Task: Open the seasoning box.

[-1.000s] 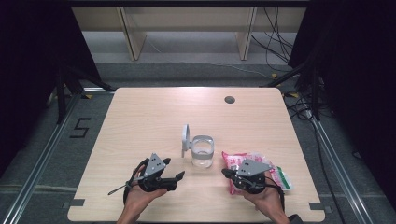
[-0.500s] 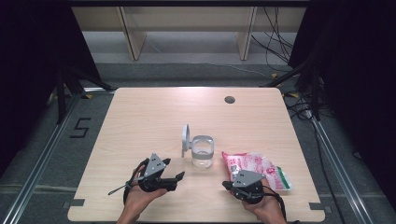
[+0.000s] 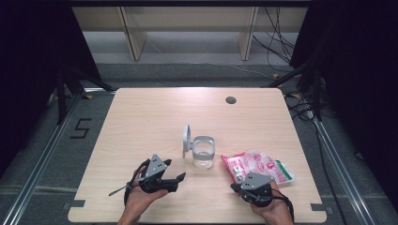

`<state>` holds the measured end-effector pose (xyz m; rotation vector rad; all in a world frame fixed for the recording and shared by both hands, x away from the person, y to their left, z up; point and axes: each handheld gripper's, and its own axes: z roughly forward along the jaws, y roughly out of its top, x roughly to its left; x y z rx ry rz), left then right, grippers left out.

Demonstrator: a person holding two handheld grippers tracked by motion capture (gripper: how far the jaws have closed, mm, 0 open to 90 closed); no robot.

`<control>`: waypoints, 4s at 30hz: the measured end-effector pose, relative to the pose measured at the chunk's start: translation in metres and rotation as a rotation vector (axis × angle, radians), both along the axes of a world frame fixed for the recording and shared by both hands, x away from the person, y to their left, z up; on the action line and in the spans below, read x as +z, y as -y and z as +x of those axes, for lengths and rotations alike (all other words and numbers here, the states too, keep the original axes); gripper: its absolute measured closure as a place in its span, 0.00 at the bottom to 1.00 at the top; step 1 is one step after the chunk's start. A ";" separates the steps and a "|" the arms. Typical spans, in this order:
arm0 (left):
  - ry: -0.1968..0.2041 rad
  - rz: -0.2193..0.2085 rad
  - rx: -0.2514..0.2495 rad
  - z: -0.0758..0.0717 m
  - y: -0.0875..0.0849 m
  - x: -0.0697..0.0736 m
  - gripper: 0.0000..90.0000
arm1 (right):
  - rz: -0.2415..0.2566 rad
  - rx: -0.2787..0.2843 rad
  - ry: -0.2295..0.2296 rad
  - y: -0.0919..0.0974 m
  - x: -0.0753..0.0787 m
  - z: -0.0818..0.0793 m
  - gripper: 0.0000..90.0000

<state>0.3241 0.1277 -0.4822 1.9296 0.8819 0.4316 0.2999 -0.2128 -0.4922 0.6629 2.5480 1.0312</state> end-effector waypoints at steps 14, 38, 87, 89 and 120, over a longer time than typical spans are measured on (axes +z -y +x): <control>-0.002 0.000 0.001 0.000 0.000 0.000 0.31 | -0.003 -0.068 -0.011 0.037 -0.001 -0.004 1.00; -0.008 -0.010 -0.013 0.000 0.005 -0.002 0.31 | 0.362 -0.613 -0.109 0.124 0.003 0.004 0.40; -0.015 -0.033 -0.026 0.000 0.006 0.000 0.30 | 0.417 -0.643 -0.201 0.112 -0.026 0.086 0.94; -0.013 -0.030 -0.030 0.000 0.006 0.001 0.30 | 0.427 -0.617 -0.183 0.111 -0.024 0.087 0.98; -0.044 -0.128 -0.021 0.002 0.002 0.003 0.30 | 0.507 -0.337 0.150 0.059 0.078 0.071 1.00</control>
